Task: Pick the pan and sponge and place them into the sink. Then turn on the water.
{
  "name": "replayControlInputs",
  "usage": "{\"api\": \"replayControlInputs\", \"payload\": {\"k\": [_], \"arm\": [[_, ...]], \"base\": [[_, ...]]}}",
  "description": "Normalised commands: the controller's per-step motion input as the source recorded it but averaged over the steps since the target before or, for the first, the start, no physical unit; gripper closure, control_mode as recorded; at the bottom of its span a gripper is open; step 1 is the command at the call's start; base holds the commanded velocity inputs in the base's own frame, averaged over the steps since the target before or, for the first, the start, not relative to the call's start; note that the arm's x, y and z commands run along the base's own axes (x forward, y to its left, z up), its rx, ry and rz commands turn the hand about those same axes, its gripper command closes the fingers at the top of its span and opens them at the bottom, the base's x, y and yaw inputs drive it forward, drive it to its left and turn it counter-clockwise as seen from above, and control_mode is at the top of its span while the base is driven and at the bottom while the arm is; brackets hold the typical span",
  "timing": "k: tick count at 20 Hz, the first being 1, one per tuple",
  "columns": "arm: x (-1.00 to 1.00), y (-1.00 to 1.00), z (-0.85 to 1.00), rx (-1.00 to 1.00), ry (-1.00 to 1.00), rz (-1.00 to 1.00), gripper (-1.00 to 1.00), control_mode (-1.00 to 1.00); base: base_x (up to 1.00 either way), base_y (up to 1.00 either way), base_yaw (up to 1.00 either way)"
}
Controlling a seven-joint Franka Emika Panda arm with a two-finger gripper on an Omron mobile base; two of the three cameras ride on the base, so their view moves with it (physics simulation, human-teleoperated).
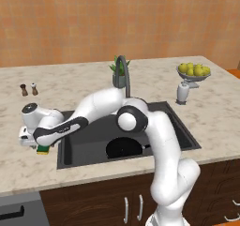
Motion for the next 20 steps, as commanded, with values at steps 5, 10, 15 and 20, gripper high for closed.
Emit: {"api": "replayControlInputs", "payload": {"k": [5,10,15,20], "arm": [[0.19,0.00,-0.22,0.00,-0.02,0.00,-1.00,-1.00],[0.18,0.00,-0.27,0.00,-0.02,0.00,-1.00,-1.00],[0.17,0.00,-0.39,0.00,0.00,0.00,-1.00,-1.00],[0.05,0.00,-0.39,0.00,0.00,0.00,1.00,-1.00]], "base": [[0.00,0.00,0.00],[0.00,0.00,0.00],[0.00,0.00,0.00],[0.00,0.00,0.00]]}}
